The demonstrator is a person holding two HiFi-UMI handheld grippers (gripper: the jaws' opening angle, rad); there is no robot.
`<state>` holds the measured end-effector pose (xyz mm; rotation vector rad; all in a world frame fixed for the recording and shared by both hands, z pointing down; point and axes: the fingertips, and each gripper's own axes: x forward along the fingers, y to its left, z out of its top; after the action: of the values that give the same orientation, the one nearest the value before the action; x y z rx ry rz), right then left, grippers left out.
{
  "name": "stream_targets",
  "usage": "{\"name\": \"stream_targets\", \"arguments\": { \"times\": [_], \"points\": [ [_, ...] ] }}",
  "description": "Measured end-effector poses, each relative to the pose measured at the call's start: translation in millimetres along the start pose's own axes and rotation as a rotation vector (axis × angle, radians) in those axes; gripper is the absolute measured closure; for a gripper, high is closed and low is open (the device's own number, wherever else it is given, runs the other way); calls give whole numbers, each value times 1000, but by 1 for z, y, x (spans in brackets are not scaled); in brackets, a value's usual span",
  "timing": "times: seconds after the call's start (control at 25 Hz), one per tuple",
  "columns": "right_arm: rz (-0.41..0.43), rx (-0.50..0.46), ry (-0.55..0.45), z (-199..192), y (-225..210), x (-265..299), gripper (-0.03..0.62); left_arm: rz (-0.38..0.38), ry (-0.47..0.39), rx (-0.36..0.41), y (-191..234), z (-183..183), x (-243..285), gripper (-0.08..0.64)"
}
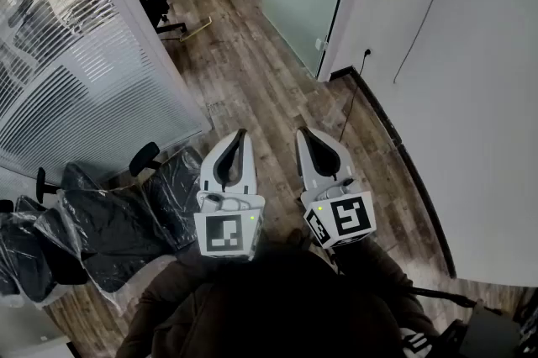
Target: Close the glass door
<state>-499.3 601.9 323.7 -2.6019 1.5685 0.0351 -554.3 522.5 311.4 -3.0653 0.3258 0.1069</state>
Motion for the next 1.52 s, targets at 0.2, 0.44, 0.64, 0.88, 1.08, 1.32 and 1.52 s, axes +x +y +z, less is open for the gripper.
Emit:
{"name": "stream_targets", "arguments": {
  "times": [0.2, 0.44, 0.64, 0.88, 1.08, 1.32, 1.52],
  "points": [
    [-1, -4, -8, 1, 4, 14, 592, 0, -11, -7, 13, 1, 6, 563],
    [6, 5, -10, -2, 17, 33, 592, -7, -2, -2, 34, -3, 9, 563],
    [13, 21, -6, -12, 22, 52, 592, -16, 25, -14, 48, -16, 18, 563],
    [18, 37, 6, -26, 2, 81, 589, -27, 36, -23, 57, -35, 55, 563],
    [12, 23, 26, -44, -56, 125, 589, -16, 47, -25, 57, -57, 129, 563],
    [44, 41, 51, -47, -134, 208, 589, 32, 18, -25, 70, -58, 238, 563],
    [104, 51, 45, -39, -176, 274, 589, 100, 19, -9, 92, -53, 307, 563]
  ]
}}
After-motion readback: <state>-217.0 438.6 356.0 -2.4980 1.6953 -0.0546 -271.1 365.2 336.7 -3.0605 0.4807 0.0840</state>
